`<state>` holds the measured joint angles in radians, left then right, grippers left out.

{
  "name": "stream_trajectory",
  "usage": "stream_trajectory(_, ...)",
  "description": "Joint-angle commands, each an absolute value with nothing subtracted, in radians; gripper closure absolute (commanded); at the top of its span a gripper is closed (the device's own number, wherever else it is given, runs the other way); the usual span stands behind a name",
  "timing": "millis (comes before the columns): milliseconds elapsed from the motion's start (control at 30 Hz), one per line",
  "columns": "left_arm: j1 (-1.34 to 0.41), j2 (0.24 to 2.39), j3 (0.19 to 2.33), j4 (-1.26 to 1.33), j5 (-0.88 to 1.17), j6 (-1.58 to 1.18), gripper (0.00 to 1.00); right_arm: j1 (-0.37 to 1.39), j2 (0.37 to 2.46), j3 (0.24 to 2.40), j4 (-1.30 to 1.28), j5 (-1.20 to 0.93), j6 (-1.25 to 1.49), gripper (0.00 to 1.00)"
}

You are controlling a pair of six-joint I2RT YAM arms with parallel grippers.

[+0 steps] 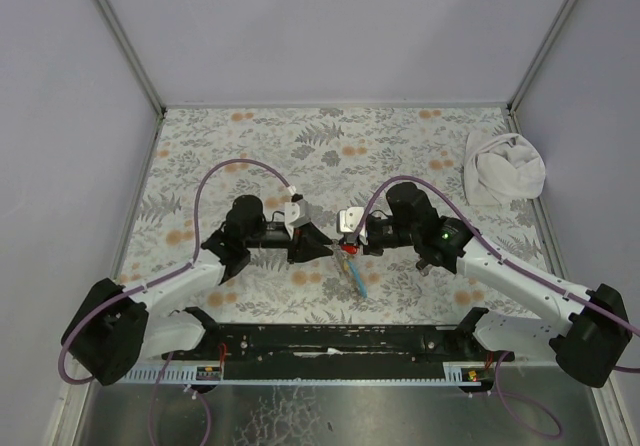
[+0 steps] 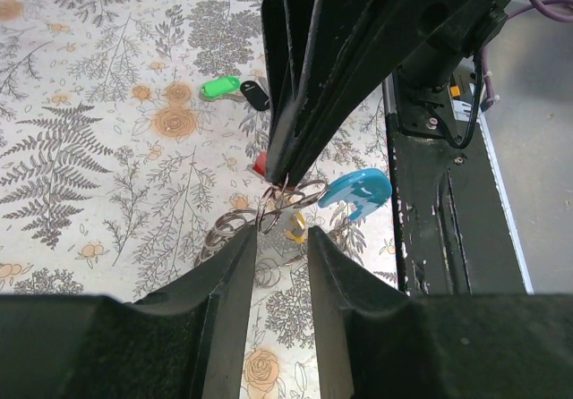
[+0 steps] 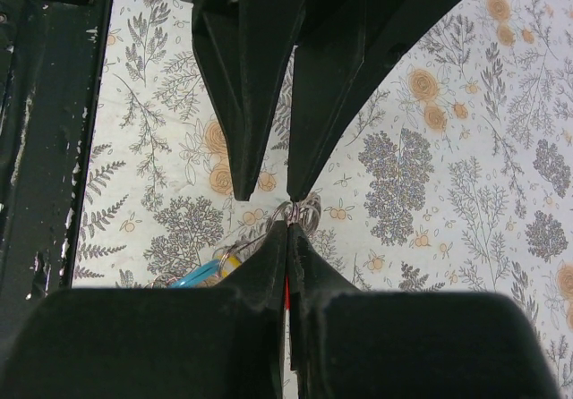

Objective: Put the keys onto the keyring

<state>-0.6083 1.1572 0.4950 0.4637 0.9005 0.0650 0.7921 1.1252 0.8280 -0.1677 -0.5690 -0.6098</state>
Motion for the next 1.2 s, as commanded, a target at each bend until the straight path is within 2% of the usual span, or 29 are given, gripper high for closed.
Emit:
stream_trajectory(0, -0.612, 1.181, 0.512, 0.545, 0.922, 0.053, 0.71, 0.793, 1.122, 0.868, -0.128, -0.601, -0.614, 1.00)
stream_trajectory(400, -0.614, 1.179, 0.525, 0.545, 0.902, 0.053, 0.70, 0.793, 1.129, 0.878, -0.140, -0.606, -0.621, 1.00)
stream_trajectory(700, -0.624, 1.225, 0.547, 0.555, 0.947, 0.047, 0.75, 0.795, 1.143, 0.888, -0.148, -0.615, -0.624, 1.00)
stream_trajectory(833, -0.632, 1.232, 0.557, 0.529, 0.944, 0.063, 0.85, 0.794, 1.147, 0.890, -0.152, -0.613, -0.626, 1.00)
stream_trajectory(933, -0.633, 1.228, 0.555, 0.523, 0.932, 0.064, 0.99, 0.795, 1.137, 0.886, -0.154, -0.603, -0.624, 1.00)
stream_trajectory(1167, -0.632, 1.196, 0.546, 0.537, 0.828, -0.012, 1.00, 0.795, 1.088, 0.857, -0.174, -0.544, -0.616, 1.00)
